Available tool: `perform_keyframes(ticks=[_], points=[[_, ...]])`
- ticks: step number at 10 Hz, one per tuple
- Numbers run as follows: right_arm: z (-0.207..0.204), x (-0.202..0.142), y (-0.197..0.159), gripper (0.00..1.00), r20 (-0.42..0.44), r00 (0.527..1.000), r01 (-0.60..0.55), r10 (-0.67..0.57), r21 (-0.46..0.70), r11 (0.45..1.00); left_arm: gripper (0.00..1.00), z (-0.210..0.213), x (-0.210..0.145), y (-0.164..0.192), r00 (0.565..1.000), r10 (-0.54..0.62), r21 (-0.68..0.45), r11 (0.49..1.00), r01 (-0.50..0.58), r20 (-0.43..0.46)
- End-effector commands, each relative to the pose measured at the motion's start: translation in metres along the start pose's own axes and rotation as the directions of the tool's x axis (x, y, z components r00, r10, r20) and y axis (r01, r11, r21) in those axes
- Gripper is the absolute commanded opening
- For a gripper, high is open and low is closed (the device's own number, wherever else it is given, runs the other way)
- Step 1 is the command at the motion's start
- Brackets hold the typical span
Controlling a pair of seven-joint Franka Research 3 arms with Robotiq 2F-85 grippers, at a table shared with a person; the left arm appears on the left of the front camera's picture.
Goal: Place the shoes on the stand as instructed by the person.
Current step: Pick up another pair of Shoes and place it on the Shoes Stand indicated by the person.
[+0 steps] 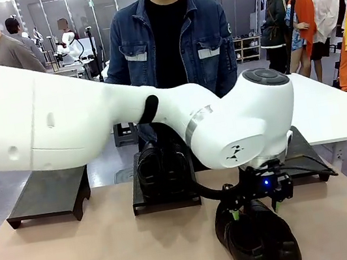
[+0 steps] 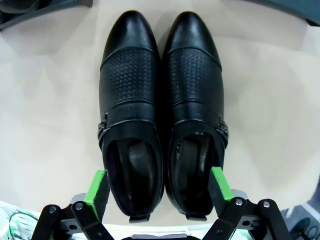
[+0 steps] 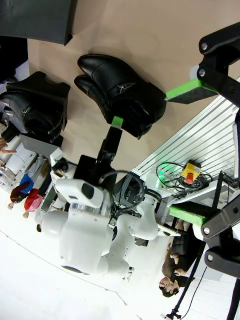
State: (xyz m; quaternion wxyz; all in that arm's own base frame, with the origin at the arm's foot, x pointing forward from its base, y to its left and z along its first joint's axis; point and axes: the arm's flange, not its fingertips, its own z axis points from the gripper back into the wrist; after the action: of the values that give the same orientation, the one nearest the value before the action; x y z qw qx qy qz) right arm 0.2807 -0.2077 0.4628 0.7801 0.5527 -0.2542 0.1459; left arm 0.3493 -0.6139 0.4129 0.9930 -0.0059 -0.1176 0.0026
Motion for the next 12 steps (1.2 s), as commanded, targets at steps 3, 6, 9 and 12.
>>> perform_keyframes(ticks=[3,6,9,12], points=[[0.001,0.001,0.000,1.00,0.016,1.000,-0.019,0.018,0.012,1.000,1.00,-0.029,0.002,-0.024,0.997,0.048,0.057,0.997,-0.045,-0.058],[0.001,0.001,0.000,1.00,0.016,1.000,-0.019,0.018,0.012,1.000,1.00,-0.057,0.002,-0.019,0.993,0.067,0.086,0.995,-0.059,-0.099],[0.001,0.001,0.000,1.00,0.016,1.000,-0.019,0.018,0.012,1.000,0.05,-0.069,0.000,-0.019,0.991,0.049,0.078,0.996,-0.039,-0.126],[0.001,0.001,0.000,1.00,0.016,1.000,-0.019,0.018,0.012,1.000,0.00,-0.069,0.000,-0.019,0.991,0.042,0.078,0.996,-0.032,-0.130]])
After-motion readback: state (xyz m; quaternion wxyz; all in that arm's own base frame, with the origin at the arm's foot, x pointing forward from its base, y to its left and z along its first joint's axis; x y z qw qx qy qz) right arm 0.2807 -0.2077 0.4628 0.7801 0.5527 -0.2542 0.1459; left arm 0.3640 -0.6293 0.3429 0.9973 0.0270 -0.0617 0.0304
